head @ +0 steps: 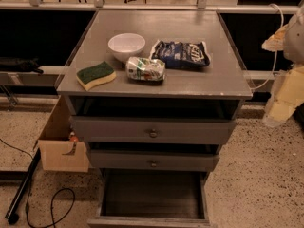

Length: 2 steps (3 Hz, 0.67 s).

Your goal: Place blue chip bag into bottom drawer

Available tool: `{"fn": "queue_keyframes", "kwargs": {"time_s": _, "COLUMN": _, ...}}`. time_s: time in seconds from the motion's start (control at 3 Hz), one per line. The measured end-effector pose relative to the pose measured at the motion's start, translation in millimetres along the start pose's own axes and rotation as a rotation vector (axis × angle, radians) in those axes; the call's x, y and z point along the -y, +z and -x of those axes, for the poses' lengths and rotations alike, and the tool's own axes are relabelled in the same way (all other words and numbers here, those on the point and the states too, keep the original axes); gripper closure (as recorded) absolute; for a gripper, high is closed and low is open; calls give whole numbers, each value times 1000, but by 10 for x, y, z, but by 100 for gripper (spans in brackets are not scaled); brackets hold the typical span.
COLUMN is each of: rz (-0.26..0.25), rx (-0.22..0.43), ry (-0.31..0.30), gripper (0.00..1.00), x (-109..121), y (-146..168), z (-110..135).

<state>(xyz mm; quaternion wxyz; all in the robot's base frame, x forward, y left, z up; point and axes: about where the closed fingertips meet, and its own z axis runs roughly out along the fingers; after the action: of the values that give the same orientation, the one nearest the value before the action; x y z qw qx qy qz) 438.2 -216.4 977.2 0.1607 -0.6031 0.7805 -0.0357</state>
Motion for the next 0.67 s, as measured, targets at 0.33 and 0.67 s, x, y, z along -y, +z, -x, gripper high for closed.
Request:
{"fn": "queue_keyframes", "kwargs": {"time_s": 0.33, "rz": 0, "rx": 0, "ry": 0, "gripper": 0, "x": 0, "y": 0, "z": 0}}
{"fn": "queue_keyframes", "kwargs": {"time_s": 0.67, "rz": 20, "rx": 29, "ry": -54, "gripper": 0, "x": 110, "y": 84, "z": 188}}
